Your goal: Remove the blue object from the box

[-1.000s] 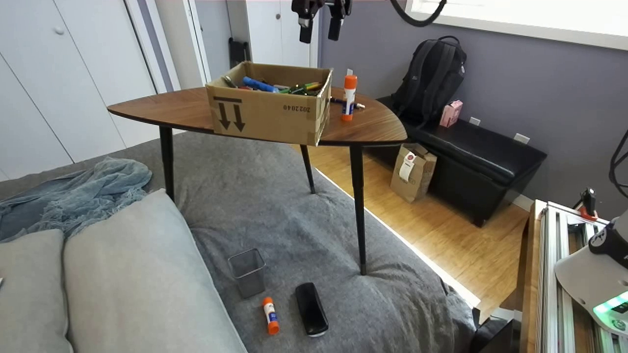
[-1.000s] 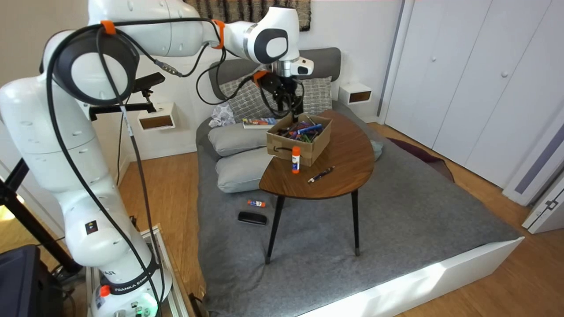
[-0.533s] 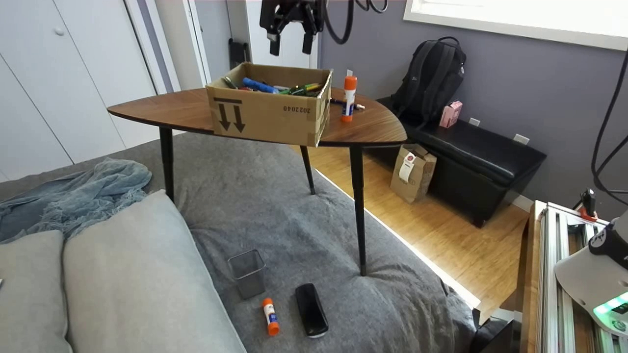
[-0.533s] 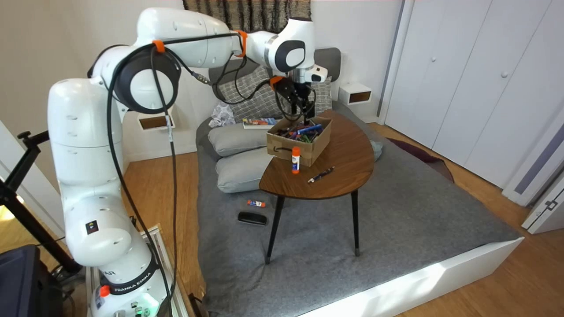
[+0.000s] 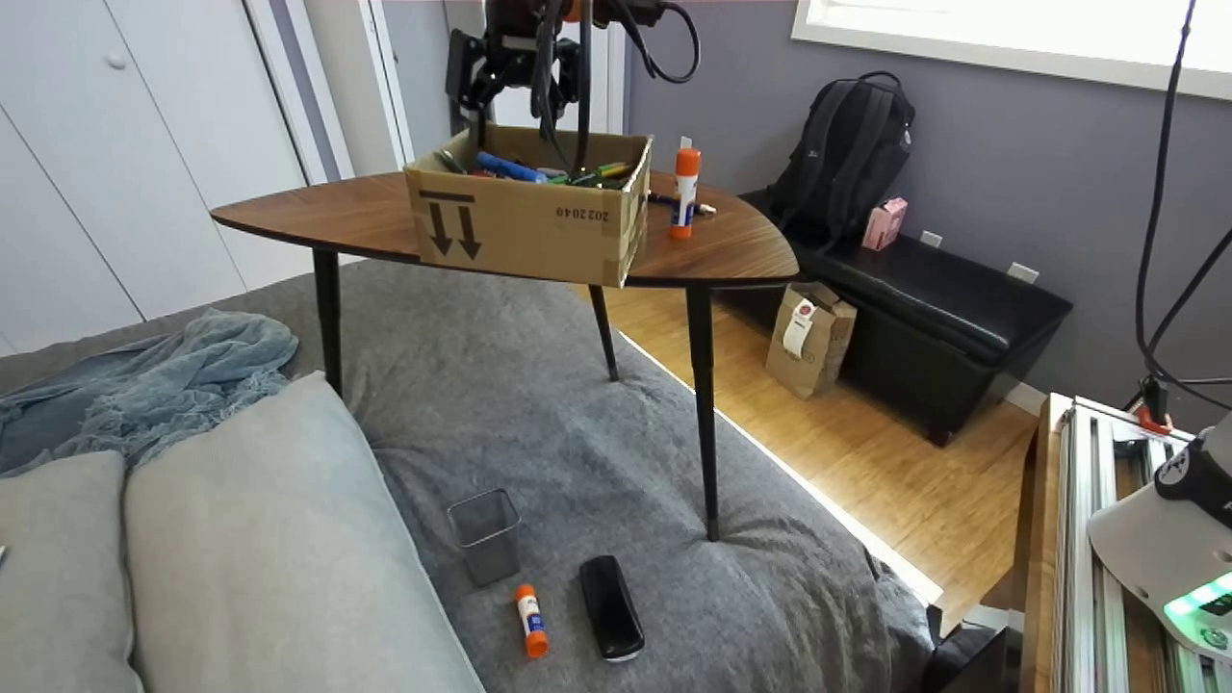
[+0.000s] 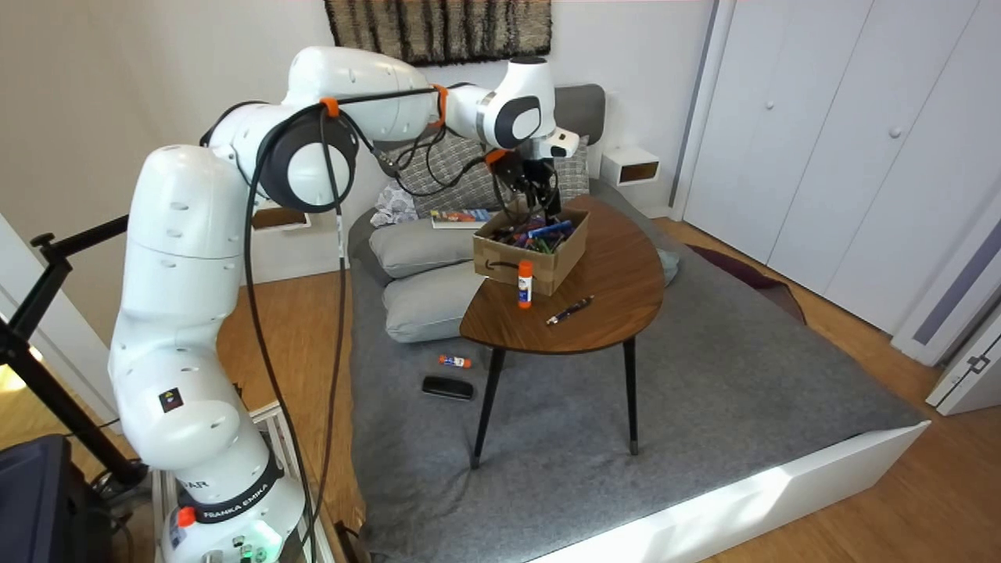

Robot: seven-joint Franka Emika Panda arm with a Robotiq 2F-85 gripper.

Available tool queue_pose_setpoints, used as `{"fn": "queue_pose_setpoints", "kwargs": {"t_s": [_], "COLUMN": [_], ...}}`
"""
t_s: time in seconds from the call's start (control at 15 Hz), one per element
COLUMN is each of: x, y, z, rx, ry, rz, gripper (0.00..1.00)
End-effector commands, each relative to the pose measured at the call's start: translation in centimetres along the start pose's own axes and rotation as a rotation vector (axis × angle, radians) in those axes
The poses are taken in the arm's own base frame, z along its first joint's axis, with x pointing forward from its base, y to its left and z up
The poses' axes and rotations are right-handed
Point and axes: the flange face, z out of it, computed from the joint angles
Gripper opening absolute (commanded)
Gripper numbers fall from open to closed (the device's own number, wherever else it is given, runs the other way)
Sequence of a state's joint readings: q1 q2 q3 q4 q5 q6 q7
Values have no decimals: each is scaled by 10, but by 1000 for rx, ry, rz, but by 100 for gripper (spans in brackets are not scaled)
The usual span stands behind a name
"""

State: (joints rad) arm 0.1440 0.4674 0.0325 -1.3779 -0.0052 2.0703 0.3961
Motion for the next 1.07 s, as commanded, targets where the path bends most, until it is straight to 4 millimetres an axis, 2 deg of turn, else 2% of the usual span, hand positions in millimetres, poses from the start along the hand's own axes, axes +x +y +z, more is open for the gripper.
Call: {"fn": "queue_pose_setpoints", "kwargs": {"t_s": [0.0,0.27,0.67,0.8,1.0], "x": [7,9,12,13,19], "y": [-11,-10,-6,-3,11], "z": [7,13,13,8,-17], "rx": [-50,-67,-49,-39,-31], "ry": [68,105,123,91,-3], "rz": [3,-14,4,10,33], "gripper": [100,100,100,100,100]}}
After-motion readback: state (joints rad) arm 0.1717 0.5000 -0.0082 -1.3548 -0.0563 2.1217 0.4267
